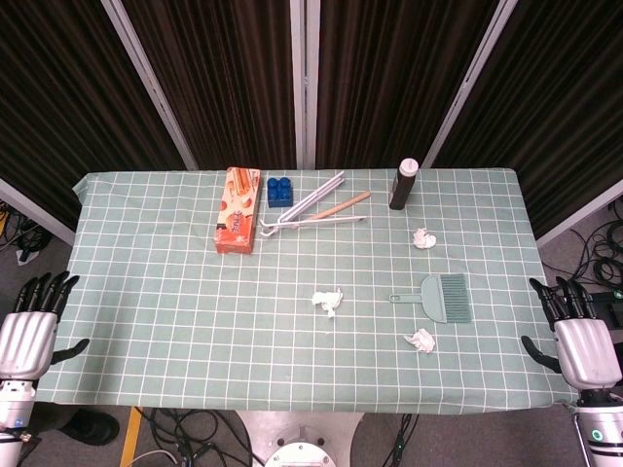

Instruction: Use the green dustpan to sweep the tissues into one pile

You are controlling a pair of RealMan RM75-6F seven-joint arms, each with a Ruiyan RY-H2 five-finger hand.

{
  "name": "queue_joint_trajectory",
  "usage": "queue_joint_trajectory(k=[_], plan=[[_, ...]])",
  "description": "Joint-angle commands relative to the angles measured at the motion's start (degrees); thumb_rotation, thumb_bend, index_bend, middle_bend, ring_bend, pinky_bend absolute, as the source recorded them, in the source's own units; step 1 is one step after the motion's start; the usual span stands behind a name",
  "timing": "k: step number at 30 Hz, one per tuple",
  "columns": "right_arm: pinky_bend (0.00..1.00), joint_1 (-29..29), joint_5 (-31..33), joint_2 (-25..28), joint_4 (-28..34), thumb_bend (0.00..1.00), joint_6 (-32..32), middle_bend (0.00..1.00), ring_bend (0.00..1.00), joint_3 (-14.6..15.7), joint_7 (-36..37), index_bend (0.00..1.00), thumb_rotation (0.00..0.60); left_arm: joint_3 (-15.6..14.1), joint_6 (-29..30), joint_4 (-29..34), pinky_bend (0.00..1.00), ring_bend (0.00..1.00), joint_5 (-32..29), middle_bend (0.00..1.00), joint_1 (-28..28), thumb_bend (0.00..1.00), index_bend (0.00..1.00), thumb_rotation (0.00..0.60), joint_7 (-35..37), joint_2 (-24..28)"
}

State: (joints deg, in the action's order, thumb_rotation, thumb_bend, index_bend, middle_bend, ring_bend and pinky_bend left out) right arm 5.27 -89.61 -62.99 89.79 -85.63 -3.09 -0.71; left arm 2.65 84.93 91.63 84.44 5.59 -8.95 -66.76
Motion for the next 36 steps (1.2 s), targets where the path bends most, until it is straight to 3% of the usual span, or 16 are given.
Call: queue_joint_trajectory(k=[1, 10, 16, 23, 36], plan=[[0.05, 0.1, 0.0, 0.1, 0.2, 0.17, 0.0, 0.2, 0.01, 0.0, 0.2, 0.05, 0.6, 0.0, 0.0, 0.1, 0.08, 0.03, -0.1, 0.07, 0.0, 0.07, 0.09, 0.6, 0.0, 0.1], [0.05, 2.7, -0.5, -0.2, 0.7, 0.17, 3.3, 0.24, 0.01, -0.5, 0.6, 0.12, 0.6, -0.2, 0.3, 0.4, 0.08, 0.03, 0.2, 0.07, -0.2, 0.07, 0.09, 0.6, -0.1, 0.2], [0.07, 10.0, 1.8, -3.8, -0.1, 0.16, 13.6, 0.31, 0.05, -2.7, -3.4, 0.21, 0.6, -0.3, 0.6, 0.4, 0.08, 0.03, 0.6, 0.07, -0.4, 0.07, 0.09, 0.6, 0.1, 0.3], [0.07, 18.3, 8.7, -11.9, -5.9, 0.11, 26.0, 0.35, 0.05, -4.8, -10.9, 0.35, 0.6, -0.6, 0.7, 0.3, 0.08, 0.03, -0.1, 0.07, -1.1, 0.07, 0.1, 0.6, 1.0, 0.4], [0.07, 24.5, 13.0, -25.0, -17.9, 0.11, 30.5, 0.4, 0.06, -4.7, -21.6, 0.39, 0.6, -0.7, 0.0, -1.2, 0.08, 0.03, -0.4, 0.07, -1.2, 0.07, 0.1, 0.6, 3.0, -0.1]])
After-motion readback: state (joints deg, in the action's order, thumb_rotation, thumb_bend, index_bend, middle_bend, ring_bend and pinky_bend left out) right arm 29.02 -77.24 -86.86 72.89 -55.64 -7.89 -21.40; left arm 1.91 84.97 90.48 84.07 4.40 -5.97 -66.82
